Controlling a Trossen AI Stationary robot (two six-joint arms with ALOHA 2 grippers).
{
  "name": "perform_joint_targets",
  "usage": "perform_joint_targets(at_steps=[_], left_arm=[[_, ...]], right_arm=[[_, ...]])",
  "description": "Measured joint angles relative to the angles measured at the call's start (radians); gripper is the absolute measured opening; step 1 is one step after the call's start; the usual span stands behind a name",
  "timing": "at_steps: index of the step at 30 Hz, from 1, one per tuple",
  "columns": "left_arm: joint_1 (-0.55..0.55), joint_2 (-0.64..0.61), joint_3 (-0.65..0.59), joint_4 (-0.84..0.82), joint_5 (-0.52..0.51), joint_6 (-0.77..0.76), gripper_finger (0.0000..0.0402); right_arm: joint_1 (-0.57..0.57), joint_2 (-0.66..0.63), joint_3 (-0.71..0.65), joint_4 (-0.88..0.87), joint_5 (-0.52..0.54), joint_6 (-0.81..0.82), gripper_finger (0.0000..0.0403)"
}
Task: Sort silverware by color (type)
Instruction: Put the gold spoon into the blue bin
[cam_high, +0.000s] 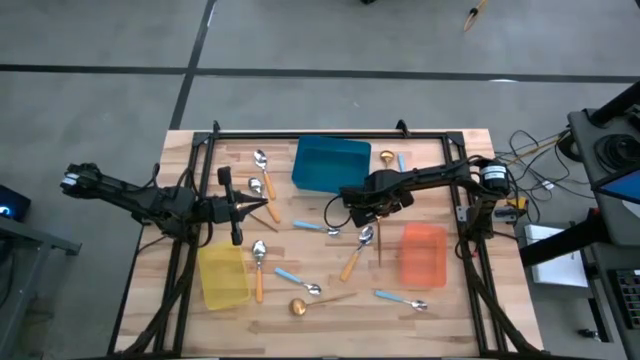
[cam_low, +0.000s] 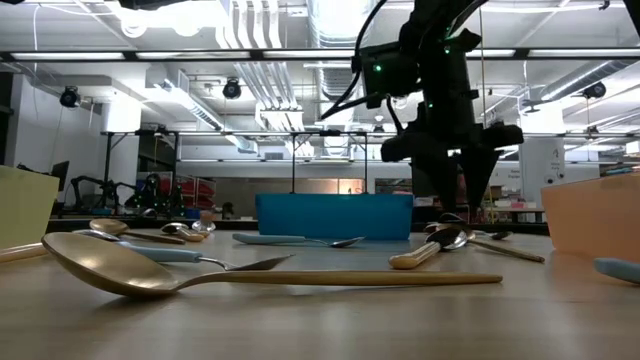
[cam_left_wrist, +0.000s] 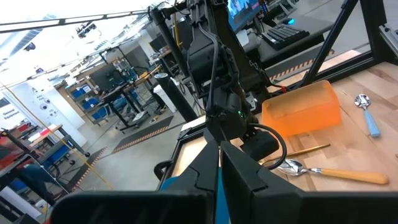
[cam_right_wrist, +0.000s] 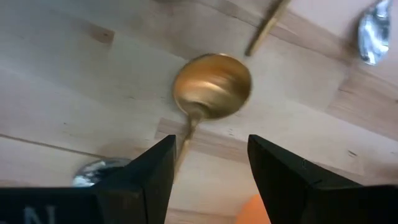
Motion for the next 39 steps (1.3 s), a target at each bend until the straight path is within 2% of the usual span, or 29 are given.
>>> perform_joint_targets(at_steps=[22, 39], left_arm=[[0.0, 0.0, 0.0, 0.0, 0.0, 0.0, 0.0], [0.001, 0.0, 0.0, 0.0, 0.0, 0.005, 0.0]], right_arm=[[0.0, -0.005, -0.188, 0.195, -0.038, 0.071, 0.0192], [0.0, -0.004, -0.201, 0.242, -0.028, 0.089, 0.0183]])
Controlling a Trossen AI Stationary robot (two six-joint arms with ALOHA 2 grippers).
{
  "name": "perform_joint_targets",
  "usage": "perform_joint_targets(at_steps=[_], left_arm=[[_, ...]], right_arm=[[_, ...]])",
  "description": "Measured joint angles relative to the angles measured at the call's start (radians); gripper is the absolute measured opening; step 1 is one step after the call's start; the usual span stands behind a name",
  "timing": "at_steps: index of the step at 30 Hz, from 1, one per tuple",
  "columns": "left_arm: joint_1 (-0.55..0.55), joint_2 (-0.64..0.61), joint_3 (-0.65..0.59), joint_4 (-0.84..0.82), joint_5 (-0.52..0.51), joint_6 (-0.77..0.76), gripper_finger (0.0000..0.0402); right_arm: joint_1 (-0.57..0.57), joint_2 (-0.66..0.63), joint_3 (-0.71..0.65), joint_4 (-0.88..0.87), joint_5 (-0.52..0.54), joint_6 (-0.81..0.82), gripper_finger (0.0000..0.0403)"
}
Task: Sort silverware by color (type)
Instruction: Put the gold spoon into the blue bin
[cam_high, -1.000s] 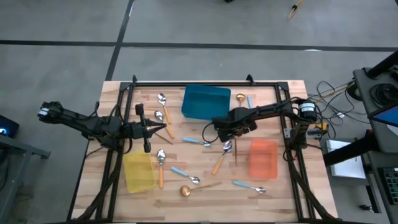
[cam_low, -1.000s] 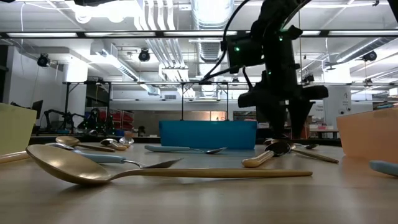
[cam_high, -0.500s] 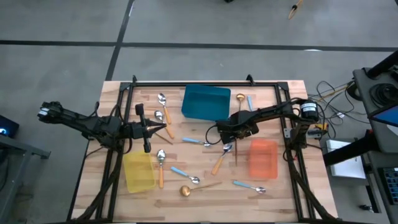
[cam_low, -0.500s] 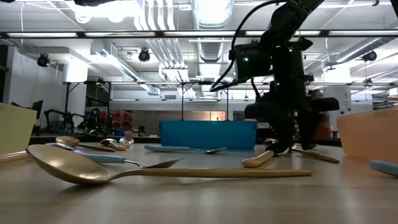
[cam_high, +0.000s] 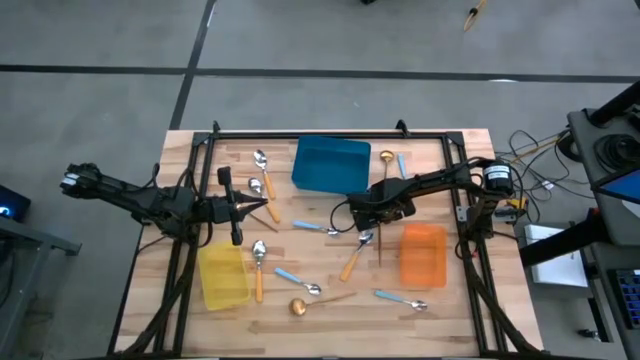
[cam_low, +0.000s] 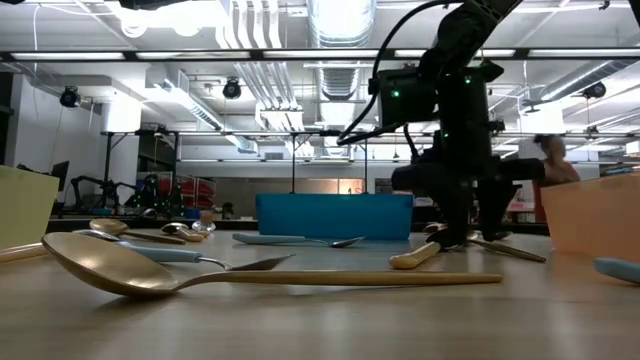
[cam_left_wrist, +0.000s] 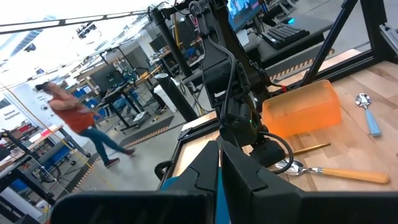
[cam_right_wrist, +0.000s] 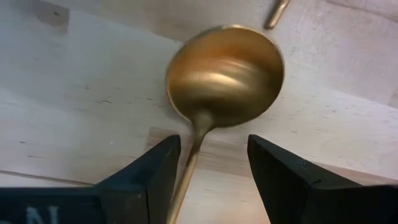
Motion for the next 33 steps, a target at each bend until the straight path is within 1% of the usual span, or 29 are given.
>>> perform_joint_targets(at_steps=[3, 13, 17, 25, 33], left_arm=[[0.0, 0.0, 0.0, 0.0, 0.0, 0.0, 0.0], [0.0, 0.0, 0.0, 0.0, 0.0, -0.001, 0.0], [0.0, 0.0, 0.0, 0.0, 0.0, -0.001, 0.0], [0.0, 0.0, 0.0, 0.0, 0.0, -0.001, 0.0], [0.0, 0.0, 0.0, 0.0, 0.0, -0.001, 0.0]], right_arm=[[0.0, 0.001, 0.0, 0.013, 0.004, 0.0, 0.0162], [0.001, 0.004, -0.001, 0.053, 0.005, 0.002, 0.007], [0.001, 0.004, -0.004, 0.064, 0.007, 0.008, 0.0042], [0.001, 0.004, -0.005, 0.071, 0.01, 0.038, 0.0015], [0.001, -0.003, -0.005, 0.069, 0.011, 0.037, 0.0011]])
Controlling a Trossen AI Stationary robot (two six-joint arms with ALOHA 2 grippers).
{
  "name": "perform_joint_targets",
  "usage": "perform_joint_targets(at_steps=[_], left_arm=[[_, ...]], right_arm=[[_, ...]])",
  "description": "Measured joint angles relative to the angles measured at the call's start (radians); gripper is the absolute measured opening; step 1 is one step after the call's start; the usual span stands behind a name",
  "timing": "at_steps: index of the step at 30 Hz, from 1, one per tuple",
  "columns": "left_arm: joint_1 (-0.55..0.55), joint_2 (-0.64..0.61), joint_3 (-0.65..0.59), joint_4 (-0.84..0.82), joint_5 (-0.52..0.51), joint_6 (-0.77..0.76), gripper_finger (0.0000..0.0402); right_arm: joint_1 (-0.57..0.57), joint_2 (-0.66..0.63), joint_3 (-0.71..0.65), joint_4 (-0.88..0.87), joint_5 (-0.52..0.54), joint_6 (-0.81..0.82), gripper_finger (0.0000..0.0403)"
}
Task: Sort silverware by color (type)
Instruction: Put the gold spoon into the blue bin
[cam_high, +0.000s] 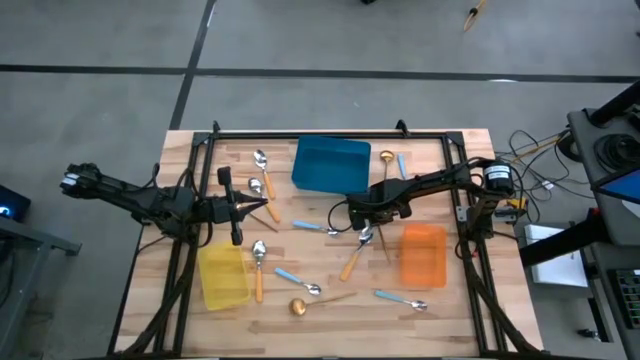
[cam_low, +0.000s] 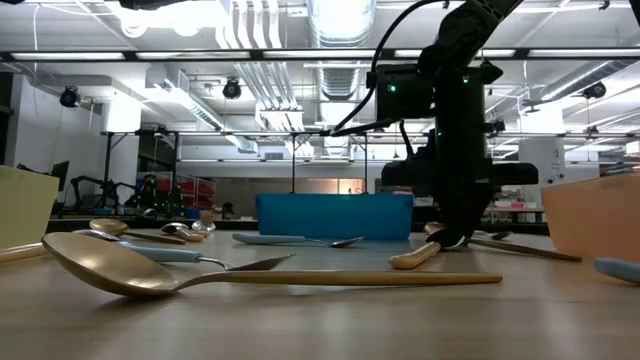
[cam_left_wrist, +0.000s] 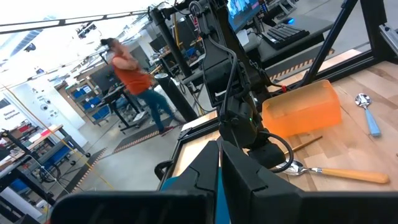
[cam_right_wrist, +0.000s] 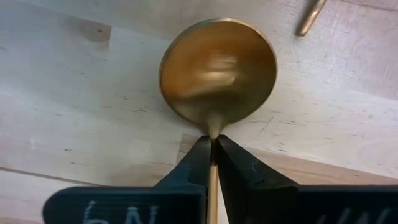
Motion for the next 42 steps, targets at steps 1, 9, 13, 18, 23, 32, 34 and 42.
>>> perform_joint_targets(at_steps=[1, 9, 13, 18, 23, 32, 34, 42], left_arm=[[0.0, 0.0, 0.0, 0.0, 0.0, 0.0, 0.0], [0.0, 0.0, 0.0, 0.0, 0.0, 0.0, 0.0], [0.0, 0.0, 0.0, 0.0, 0.0, 0.0, 0.0], [0.0, 0.0, 0.0, 0.001, 0.0, 0.0, 0.0], [0.0, 0.0, 0.0, 0.001, 0.0, 0.0, 0.0], [0.001, 0.0, 0.0, 0.001, 0.0, 0.003, 0.0], [0.002, 0.0, 0.0, 0.001, 0.0, 0.003, 0.0], [0.002, 0.0, 0.0, 0.003, 0.0, 0.003, 0.0]], right_arm=[[0.0, -0.005, 0.0, -0.001, -0.001, -0.002, 0.0011], [-0.002, -0.062, -0.001, -0.028, 0.049, -0.04, 0.001], [0.003, -0.103, 0.005, -0.031, 0.043, -0.049, 0.0009], [0.01, -0.162, 0.014, -0.035, 0.052, -0.057, 0.0009], [0.018, -0.204, 0.045, -0.04, 0.051, -0.086, 0.0009], [0.027, -0.229, 0.17, -0.04, 0.073, -0.191, 0.0009], [0.027, -0.223, 0.206, -0.042, 0.094, -0.22, 0.0009], [-0.028, -0.177, 0.353, -0.044, 0.124, -0.383, 0.0009]])
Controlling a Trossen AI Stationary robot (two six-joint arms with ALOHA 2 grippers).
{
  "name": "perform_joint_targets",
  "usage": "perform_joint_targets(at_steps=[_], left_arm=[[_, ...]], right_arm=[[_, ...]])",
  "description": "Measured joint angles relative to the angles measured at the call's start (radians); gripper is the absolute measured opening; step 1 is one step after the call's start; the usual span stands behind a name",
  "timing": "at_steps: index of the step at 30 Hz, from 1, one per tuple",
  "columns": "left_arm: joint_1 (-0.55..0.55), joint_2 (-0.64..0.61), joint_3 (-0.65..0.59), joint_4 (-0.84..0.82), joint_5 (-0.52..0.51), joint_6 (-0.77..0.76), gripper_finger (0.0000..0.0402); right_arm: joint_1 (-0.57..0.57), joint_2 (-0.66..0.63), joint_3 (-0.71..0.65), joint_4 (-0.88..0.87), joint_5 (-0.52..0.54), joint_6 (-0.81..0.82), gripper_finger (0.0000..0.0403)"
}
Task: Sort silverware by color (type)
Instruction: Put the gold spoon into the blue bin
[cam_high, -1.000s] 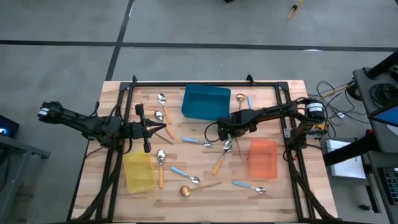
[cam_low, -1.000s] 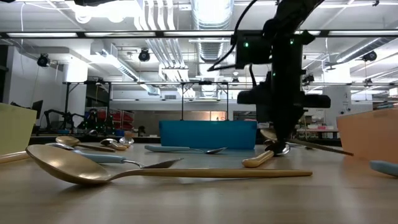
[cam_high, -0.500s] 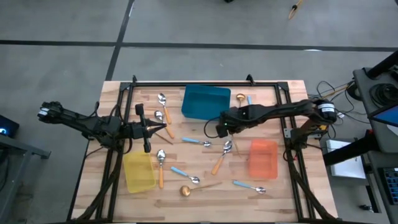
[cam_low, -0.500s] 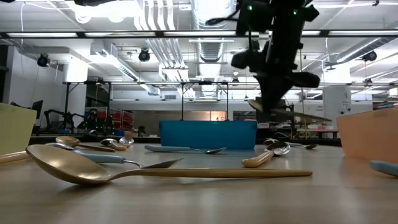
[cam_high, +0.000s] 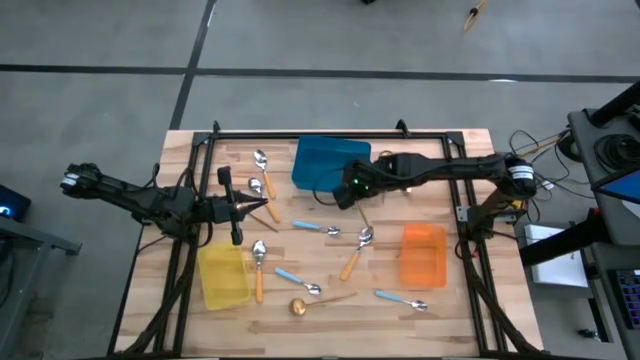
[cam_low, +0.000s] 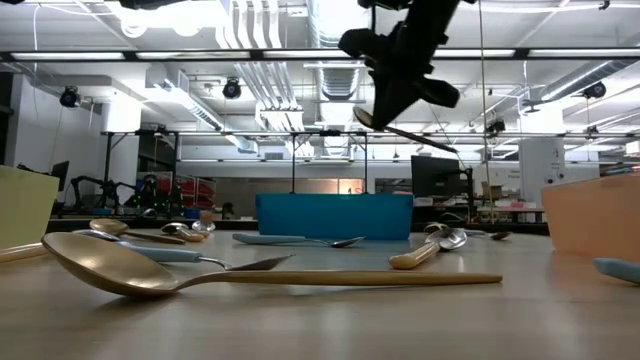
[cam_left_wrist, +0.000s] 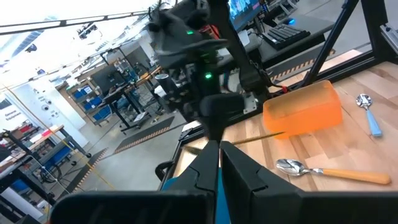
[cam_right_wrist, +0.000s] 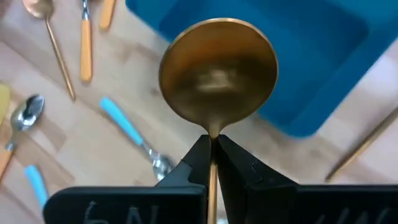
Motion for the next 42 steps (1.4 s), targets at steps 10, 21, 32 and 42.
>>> perform_joint_targets(at_steps=[10, 21, 32, 42], left_arm=[[0.001, -0.009, 0.0, -0.009, -0.103, 0.011, 0.0], [0.001, -0.013, 0.0, -0.009, -0.103, 0.011, 0.0], [0.001, -0.011, 0.0, -0.01, -0.103, 0.011, 0.0], [0.001, -0.011, 0.0, -0.01, -0.103, 0.011, 0.0]], right_arm=[[-0.134, 0.095, 0.159, -0.024, -0.033, -0.249, 0.0009], [-0.275, 0.159, 0.27, -0.009, -0.037, -0.436, 0.0009], [-0.318, 0.313, 0.467, -0.005, -0.04, -0.6, 0.0009], [-0.324, 0.518, 0.763, -0.101, -0.062, -0.751, 0.0009]])
